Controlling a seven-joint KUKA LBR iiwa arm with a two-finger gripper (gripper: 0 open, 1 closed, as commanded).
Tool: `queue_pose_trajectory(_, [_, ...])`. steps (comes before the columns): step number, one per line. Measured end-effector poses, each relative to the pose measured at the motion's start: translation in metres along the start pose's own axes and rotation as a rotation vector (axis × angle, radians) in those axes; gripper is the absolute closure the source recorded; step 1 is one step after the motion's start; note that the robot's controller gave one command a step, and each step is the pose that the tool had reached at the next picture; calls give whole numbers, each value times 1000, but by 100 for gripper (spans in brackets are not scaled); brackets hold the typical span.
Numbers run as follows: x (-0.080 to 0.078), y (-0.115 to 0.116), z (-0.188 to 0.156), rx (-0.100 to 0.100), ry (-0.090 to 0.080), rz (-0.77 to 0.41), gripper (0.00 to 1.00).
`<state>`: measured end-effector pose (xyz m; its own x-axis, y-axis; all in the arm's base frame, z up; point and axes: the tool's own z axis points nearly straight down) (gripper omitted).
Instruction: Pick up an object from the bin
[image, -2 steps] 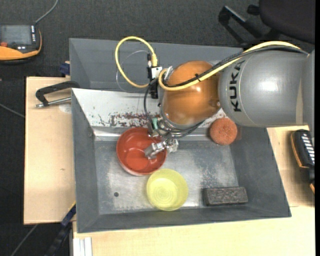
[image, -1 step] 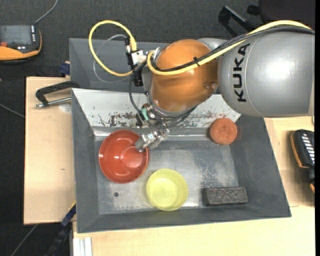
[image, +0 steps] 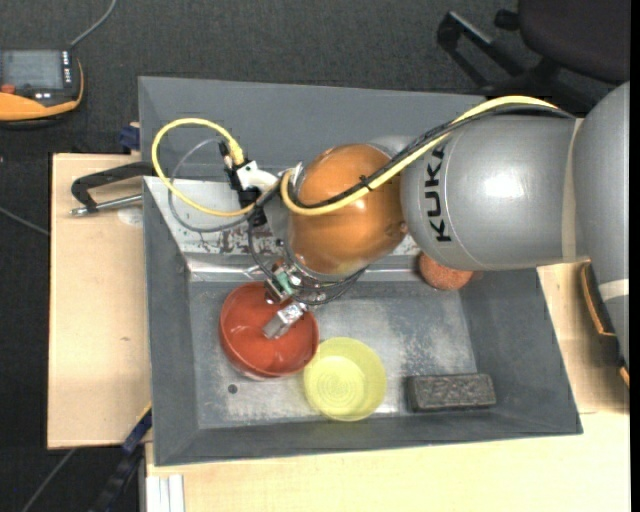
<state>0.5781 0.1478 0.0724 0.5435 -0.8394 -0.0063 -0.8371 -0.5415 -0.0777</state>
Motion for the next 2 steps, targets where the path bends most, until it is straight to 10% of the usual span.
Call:
queue_pose_trajectory(1, [35,-12,-108,12,3,-83,100])
queue_pose_trajectory(2, [16,-20,-216,24,5,-38,100])
